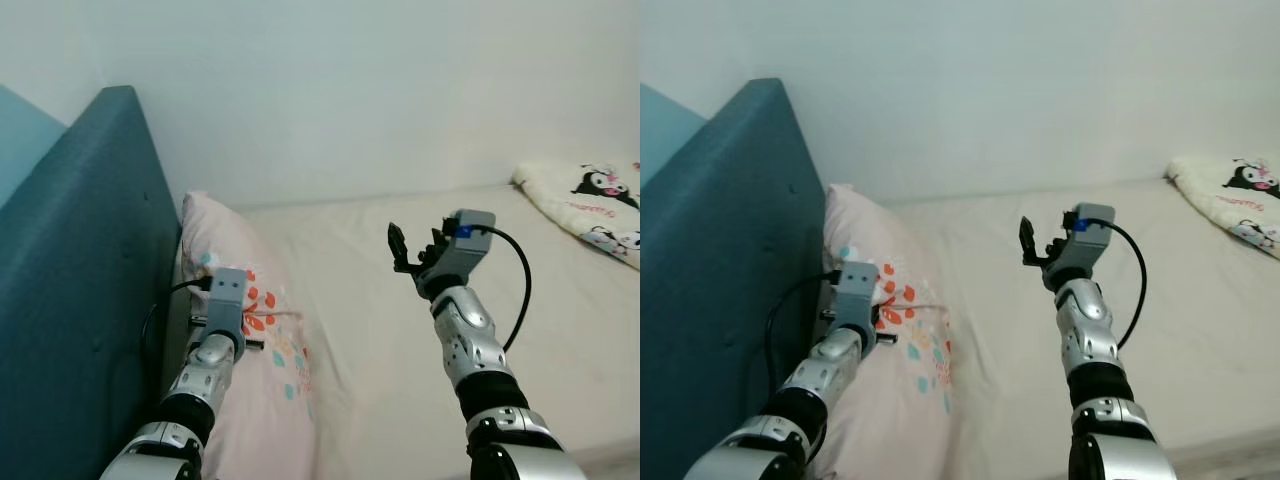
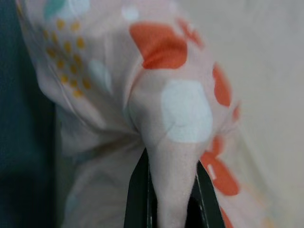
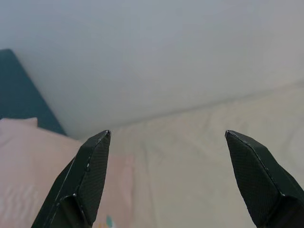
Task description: Clean up the room
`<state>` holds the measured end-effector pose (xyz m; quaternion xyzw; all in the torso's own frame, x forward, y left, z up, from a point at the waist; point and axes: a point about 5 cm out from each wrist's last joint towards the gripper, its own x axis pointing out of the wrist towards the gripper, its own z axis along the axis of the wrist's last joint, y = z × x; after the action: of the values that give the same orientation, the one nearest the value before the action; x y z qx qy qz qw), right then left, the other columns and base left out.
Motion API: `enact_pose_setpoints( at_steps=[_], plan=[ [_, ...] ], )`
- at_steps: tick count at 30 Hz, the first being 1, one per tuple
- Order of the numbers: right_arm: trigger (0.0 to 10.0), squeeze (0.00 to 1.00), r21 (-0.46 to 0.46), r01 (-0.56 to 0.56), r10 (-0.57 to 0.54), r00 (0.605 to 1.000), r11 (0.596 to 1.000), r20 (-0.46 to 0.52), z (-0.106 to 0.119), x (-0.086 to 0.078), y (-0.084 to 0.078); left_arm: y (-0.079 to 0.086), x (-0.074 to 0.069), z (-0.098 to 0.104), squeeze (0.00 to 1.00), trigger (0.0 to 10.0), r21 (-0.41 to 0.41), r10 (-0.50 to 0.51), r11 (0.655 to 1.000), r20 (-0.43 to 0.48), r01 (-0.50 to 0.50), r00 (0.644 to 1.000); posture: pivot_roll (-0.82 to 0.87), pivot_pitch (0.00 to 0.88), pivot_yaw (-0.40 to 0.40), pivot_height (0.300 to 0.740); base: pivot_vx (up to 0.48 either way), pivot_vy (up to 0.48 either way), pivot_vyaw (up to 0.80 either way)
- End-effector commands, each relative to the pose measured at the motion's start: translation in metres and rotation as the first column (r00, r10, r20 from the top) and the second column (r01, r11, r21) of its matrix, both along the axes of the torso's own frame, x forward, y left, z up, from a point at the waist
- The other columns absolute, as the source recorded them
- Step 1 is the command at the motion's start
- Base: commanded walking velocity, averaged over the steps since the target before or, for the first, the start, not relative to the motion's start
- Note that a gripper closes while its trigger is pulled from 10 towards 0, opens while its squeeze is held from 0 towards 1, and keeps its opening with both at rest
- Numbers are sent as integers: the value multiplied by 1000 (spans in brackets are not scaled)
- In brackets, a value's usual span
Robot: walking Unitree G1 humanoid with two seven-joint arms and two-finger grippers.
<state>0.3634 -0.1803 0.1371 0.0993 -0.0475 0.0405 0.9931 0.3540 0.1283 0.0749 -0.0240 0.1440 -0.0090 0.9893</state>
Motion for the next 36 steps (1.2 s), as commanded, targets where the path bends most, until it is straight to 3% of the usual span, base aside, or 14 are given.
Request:
enact_pose_setpoints(
  at_steps=[1,7,12,14,15,16,17,19,20,24,31,33,35,36],
  plan=[
    [10000,0,18,14,-13,1000,1000,-6,-2,-2,-2,-18,23,59,0,10000,-101,-32,993,250,59,968,-159,0,26,740,0,0,0],
    [10000,0,18,10,-10,1000,1000,-5,-1,-2,0,-33,34,103,0,10000,-222,-51,964,394,149,918,-163,0,28,740,0,0,0],
    [10000,0,18,7,-7,1000,1000,-4,-1,-2,1,-38,33,99,0,10000,-208,-81,963,384,171,920,-163,2,31,740,0,0,0],
    [10000,0,17,8,-8,1000,1000,-6,-1,-3,1,-37,30,80,0,10000,-210,-81,966,318,154,945,-169,6,35,740,0,0,0],
    [10000,0,17,11,-11,1000,1000,-7,-1,-4,0,-34,25,57,0,10000,-166,-82,978,239,124,968,-173,9,37,740,0,0,0],
    [10000,0,17,11,-11,1000,1000,-7,-1,-4,0,-34,25,57,0,10000,-166,-82,978,239,124,968,-173,9,37,740,0,0,0],
    [10000,0,16,15,-15,1000,1000,-8,-1,-5,-1,-29,19,38,0,10000,-118,-78,988,176,99,981,-178,10,39,740,0,0,0],
    [10000,0,14,24,-24,1000,1000,-13,-3,-7,-4,-12,1,-2,0,10000,85,-73,994,44,69,996,-183,16,43,740,0,0,0],
    [10000,0,14,24,-24,1000,1000,-13,-3,-7,-4,-12,1,-2,0,10000,85,-73,994,44,69,996,-183,16,43,740,0,0,0],
    [10000,0,12,35,-35,999,999,-19,-6,-9,-7,18,-28,-48,0,10000,332,-42,939,-146,89,988,-188,13,46,740,0,0,0],
    [10000,0,11,39,-39,999,999,-14,-4,-9,-6,40,-49,-71,0,10000,457,-26,879,-241,137,970,-203,10,53,740,0,0,0],
    [10000,0,9,42,-42,999,999,-11,-2,-9,-8,42,-51,-72,0,10000,528,-74,826,-246,198,966,-206,8,51,740,0,0,0],
    [10000,0,9,42,-42,999,999,-11,-2,-9,-8,42,-51,-72,0,10000,528,-74,826,-246,198,966,-206,8,51,740,0,0,0],
    [10000,0,8,44,-44,999,999,-10,-2,-9,-8,42,-50,-71,0,10000,563,-105,794,-243,229,964,-208,8,50,740,0,0,0]
  ],
)
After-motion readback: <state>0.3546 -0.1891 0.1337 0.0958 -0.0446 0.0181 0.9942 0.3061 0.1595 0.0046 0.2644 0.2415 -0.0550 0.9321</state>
